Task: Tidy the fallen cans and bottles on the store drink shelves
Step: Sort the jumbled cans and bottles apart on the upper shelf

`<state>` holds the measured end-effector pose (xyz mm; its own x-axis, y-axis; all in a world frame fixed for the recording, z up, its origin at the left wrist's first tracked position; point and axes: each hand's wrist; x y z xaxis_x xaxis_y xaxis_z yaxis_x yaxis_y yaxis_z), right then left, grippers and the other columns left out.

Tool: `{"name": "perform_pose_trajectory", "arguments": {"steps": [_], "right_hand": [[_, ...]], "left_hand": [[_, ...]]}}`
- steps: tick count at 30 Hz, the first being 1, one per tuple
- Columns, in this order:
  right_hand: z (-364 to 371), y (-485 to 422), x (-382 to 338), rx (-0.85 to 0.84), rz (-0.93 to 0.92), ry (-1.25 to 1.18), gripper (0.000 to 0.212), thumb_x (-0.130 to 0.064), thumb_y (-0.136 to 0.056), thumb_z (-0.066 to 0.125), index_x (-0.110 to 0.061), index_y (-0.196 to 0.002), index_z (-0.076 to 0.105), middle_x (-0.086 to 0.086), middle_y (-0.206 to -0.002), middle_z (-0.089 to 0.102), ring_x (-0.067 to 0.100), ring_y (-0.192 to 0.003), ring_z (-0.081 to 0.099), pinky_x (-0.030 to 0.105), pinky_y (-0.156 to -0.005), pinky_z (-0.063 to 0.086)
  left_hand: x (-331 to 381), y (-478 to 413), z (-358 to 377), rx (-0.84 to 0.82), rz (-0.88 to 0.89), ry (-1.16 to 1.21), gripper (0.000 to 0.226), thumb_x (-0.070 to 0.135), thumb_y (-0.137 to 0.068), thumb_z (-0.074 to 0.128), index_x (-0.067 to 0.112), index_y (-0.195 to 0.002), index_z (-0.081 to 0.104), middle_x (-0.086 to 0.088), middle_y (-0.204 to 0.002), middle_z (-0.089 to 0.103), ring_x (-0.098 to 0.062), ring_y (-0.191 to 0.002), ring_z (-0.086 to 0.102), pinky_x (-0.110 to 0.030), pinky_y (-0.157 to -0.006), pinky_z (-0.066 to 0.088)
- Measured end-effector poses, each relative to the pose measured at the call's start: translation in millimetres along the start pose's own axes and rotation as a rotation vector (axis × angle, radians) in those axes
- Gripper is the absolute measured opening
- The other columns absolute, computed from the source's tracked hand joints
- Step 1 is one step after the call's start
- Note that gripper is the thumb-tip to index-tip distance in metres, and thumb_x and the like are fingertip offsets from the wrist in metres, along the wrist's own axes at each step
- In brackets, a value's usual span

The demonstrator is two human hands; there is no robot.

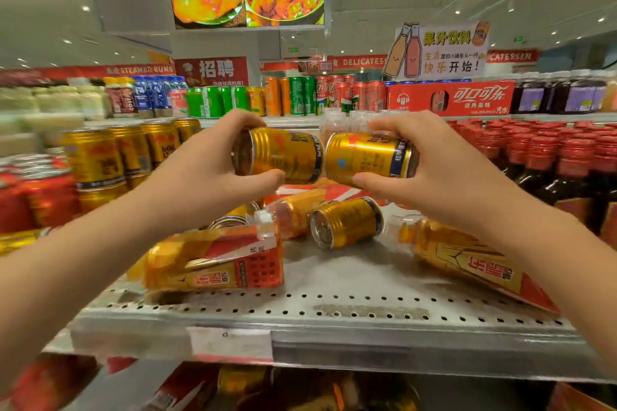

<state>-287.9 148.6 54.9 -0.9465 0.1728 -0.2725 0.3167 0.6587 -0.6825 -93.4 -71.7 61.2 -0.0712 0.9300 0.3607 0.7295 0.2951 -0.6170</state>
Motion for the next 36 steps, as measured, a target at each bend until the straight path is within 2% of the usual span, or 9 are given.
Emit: {"name": "perform_pose_trajectory", "arguments": {"steps": [2, 6, 11, 15, 18, 22, 27, 31, 36], "right_hand": [[12.1, 2.0, -19.4, 0.008, -0.047, -0.016, 0.068, -0.066, -0.075, 0.069, -0.036, -0.134, 0.053, -0.015, -0.12, 0.048, -0.004, -0.11, 0.042, 0.011, -0.092, 0.034], [38.5, 3.7, -54.7, -0.021, -0.077, -0.096, 0.07, -0.063, -0.076, 0.071, -0.034, -0.138, 0.052, -0.014, -0.118, 0.048, -0.004, -0.107, 0.047, 0.009, -0.088, 0.04], [66.3, -0.6, -96.5, -0.021, -0.081, -0.163, 0.068, -0.062, -0.075, 0.071, -0.039, -0.136, 0.05, -0.017, -0.118, 0.047, -0.005, -0.108, 0.05, 0.017, -0.087, 0.048], [88.5, -1.7, -133.0, -0.011, -0.102, -0.148, 0.068, -0.068, -0.075, 0.066, -0.041, -0.134, 0.051, -0.024, -0.116, 0.045, -0.007, -0.108, 0.049, 0.018, -0.088, 0.048], [110.0, 1.7, -162.4, 0.0, -0.098, -0.115, 0.07, -0.072, -0.074, 0.063, -0.04, -0.136, 0.051, -0.025, -0.115, 0.045, -0.005, -0.108, 0.05, 0.019, -0.089, 0.048], [141.3, 5.0, -198.5, 0.019, -0.074, -0.088, 0.071, -0.07, -0.075, 0.063, -0.037, -0.137, 0.052, -0.019, -0.115, 0.047, 0.0, -0.109, 0.051, 0.023, -0.091, 0.05], [168.9, 8.4, -230.9, 0.021, -0.041, -0.06, 0.069, -0.065, -0.076, 0.066, -0.037, -0.137, 0.052, -0.014, -0.118, 0.048, 0.0, -0.111, 0.048, 0.019, -0.092, 0.048], [175.8, 9.4, -243.0, 0.001, -0.054, 0.005, 0.067, -0.063, -0.078, 0.066, -0.038, -0.137, 0.051, -0.013, -0.119, 0.047, 0.003, -0.113, 0.048, 0.02, -0.092, 0.047], [178.4, 13.9, -249.3, -0.007, -0.084, 0.084, 0.067, -0.063, -0.079, 0.065, -0.033, -0.138, 0.052, -0.012, -0.12, 0.046, 0.004, -0.114, 0.046, 0.018, -0.094, 0.044]], "left_hand": [[-8.8, 21.4, -12.3, 0.031, -0.018, -0.012, 0.063, 0.068, -0.074, 0.072, 0.046, -0.127, 0.047, 0.014, -0.103, 0.066, -0.006, -0.089, 0.068, -0.035, -0.076, 0.061], [-29.4, 56.7, -33.9, 0.063, -0.057, 0.041, 0.063, 0.066, -0.073, 0.074, 0.047, -0.127, 0.049, 0.023, -0.105, 0.065, -0.002, -0.093, 0.068, -0.025, -0.075, 0.059], [-59.3, 92.4, -65.0, 0.144, -0.085, 0.078, 0.063, 0.065, -0.072, 0.074, 0.046, -0.127, 0.049, 0.019, -0.106, 0.067, 0.001, -0.086, 0.068, -0.015, -0.057, 0.054], [-89.3, 116.2, -88.7, 0.136, -0.066, 0.085, 0.058, 0.06, -0.077, 0.079, 0.047, -0.126, 0.049, 0.018, -0.112, 0.066, -0.003, -0.1, 0.068, -0.029, -0.081, 0.057], [-114.7, 133.2, -108.3, 0.125, -0.048, 0.08, 0.059, 0.064, -0.073, 0.076, 0.049, -0.124, 0.05, 0.019, -0.112, 0.066, -0.004, -0.1, 0.068, -0.029, -0.079, 0.058], [-151.9, 152.2, -128.0, 0.111, -0.014, 0.049, 0.063, 0.068, -0.07, 0.072, 0.046, -0.125, 0.05, 0.021, -0.116, 0.064, 0.0, -0.107, 0.063, -0.031, -0.091, 0.054], [-191.1, 170.6, -134.5, 0.092, 0.011, 0.097, 0.063, 0.067, -0.072, 0.072, 0.046, -0.126, 0.049, 0.023, -0.117, 0.062, 0.001, -0.109, 0.063, -0.02, -0.087, 0.05], [-204.9, 177.2, -125.7, 0.122, 0.07, 0.095, 0.065, 0.059, -0.078, 0.079, 0.042, -0.133, 0.048, 0.026, -0.124, 0.056, 0.004, -0.115, 0.057, -0.005, -0.088, 0.042], [-209.7, 177.6, -117.7, 0.14, 0.167, 0.0, 0.069, 0.057, -0.08, 0.078, 0.032, -0.137, 0.049, 0.021, -0.126, 0.054, 0.002, -0.113, 0.054, -0.007, -0.096, 0.038]]}}
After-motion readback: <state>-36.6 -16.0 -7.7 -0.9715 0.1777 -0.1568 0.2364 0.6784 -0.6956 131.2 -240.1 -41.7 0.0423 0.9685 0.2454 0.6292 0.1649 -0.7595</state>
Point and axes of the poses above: each hand's wrist, its own y-axis away from the middle knuckle, its own z-axis out of the palm, x = y × z
